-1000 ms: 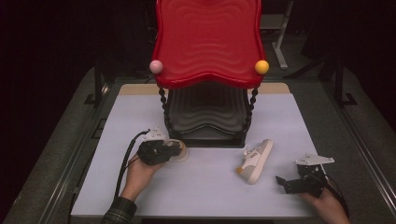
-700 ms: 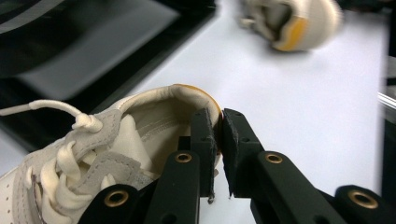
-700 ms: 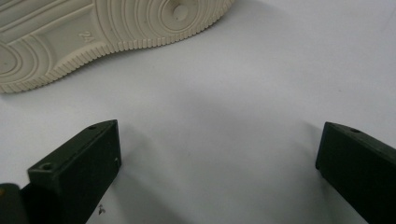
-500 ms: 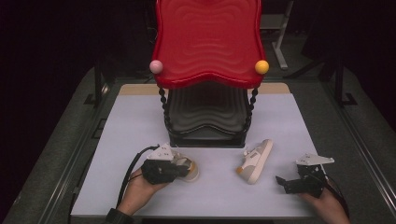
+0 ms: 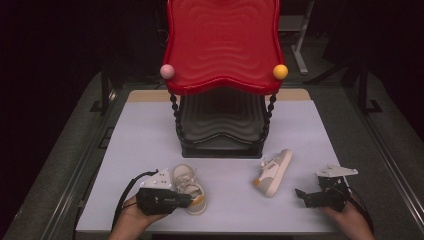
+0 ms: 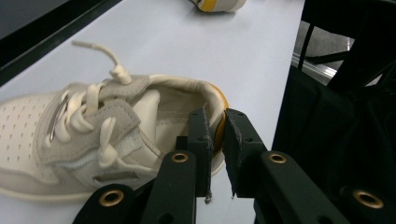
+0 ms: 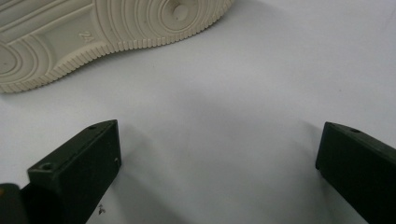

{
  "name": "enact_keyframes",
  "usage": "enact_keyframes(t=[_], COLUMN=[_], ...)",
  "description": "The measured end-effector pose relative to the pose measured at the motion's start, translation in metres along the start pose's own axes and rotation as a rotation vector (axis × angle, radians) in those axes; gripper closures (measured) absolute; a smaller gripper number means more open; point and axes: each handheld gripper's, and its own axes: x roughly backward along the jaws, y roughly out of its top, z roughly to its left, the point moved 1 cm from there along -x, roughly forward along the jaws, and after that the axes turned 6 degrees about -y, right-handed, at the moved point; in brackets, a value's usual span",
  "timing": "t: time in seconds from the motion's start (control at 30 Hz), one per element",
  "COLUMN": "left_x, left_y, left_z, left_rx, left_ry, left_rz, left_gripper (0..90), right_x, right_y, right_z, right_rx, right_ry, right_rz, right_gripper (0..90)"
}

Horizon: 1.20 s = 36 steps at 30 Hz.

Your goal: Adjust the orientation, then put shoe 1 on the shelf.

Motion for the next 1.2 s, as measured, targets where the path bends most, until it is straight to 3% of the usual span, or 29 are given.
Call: enact_keyframes(t=[0.17,0.2,0.3,0.43,0.63,0.83,1.2], left_x=[-0.003,-0.004,-0.01,-0.021,-0.03,-0.03,-0.03], left_y=[0.002,0.003,0.005,0.002,0.0,-0.002,0.005], left_z=[0.001,0.001,0.002,0.004,0.002,0.003,-0.002], left_rx=[0.001,0.004,0.004,0.024,0.016,0.028,-0.003], left_ry=[-0.029,-0.026,-0.022,-0.027,-0.022,-0.024,-0.035], left_rz=[-0.027,-0.034,-0.038,-0.038,-0.02,-0.016,0.012], left_gripper=[71.5,66.5,64.0,63.9,68.1,73.3,76.9], right_x=[0.0,0.0,0.0,0.0,0.0,0.0,0.0], right_y=[0.0,0.0,0.0,0.0,0.0,0.0,0.0], right_z=[0.0,0.0,0.0,0.0,0.0,0.0,0.0], right_rx=[0.0,0.0,-0.001,0.0,0.001,0.001,0.0], right_ry=[0.0,0.0,0.0,0.0,0.0,0.0,0.0], right_rz=[-0.001,0.0,0.0,-0.001,-0.001,0.0,0.0], right_gripper=[0.0,0.0,0.0,0.0,0.0,0.0,0.0])
